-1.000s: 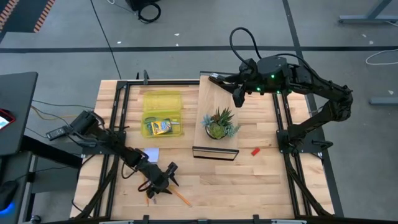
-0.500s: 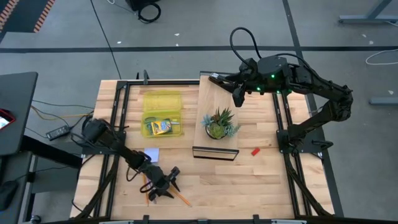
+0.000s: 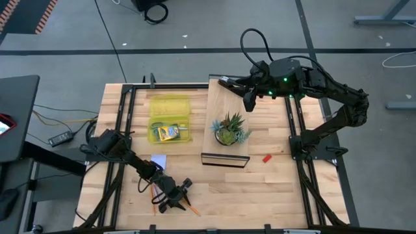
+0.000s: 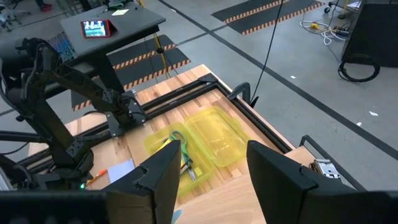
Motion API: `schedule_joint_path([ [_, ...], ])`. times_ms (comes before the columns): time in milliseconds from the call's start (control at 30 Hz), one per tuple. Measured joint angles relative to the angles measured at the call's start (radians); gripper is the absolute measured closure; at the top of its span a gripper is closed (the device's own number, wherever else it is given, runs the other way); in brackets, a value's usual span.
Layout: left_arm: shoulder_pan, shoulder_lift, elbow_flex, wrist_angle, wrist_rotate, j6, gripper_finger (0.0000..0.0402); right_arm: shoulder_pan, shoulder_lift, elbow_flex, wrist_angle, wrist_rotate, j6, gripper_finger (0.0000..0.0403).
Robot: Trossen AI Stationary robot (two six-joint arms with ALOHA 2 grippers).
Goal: Pack school essentials
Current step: Put the orange pencil into the yellow supply box
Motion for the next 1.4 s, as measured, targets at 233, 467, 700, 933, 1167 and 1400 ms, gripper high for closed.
schedule_joint_path([
  [233, 0.011, 0.018, 0.009, -0.011, 0.02, -0.016, 0.03, 0.0, 0.0, 0.0, 0.0, 0.0, -0.003, 0.0213],
  [467, 0.031, 0.017, 0.007, -0.054, 0.04, 0.02, 0.0385, 0.0, 0.0, 0.0, -0.001, 0.0, -0.008, 0.0213],
  [700, 0.031, 0.018, 0.006, -0.059, 0.035, 0.063, 0.0387, 0.0, 0.0, 0.0, -0.008, 0.0, -0.01, 0.0213],
  [933, 0.031, 0.004, 0.006, -0.063, 0.032, 0.064, 0.0387, 0.0, 0.0, 0.0, -0.008, 0.0, -0.015, 0.0213],
  [1167, 0.033, -0.057, 0.009, -0.146, 0.016, 0.065, 0.0388, 0.0, 0.0, 0.0, -0.007, 0.0, -0.016, 0.0213],
  [1400, 0.046, -0.132, 0.049, -0.335, 0.017, 0.097, 0.039, 0.0, 0.0, 0.0, -0.006, 0.0, -0.015, 0.0213],
])
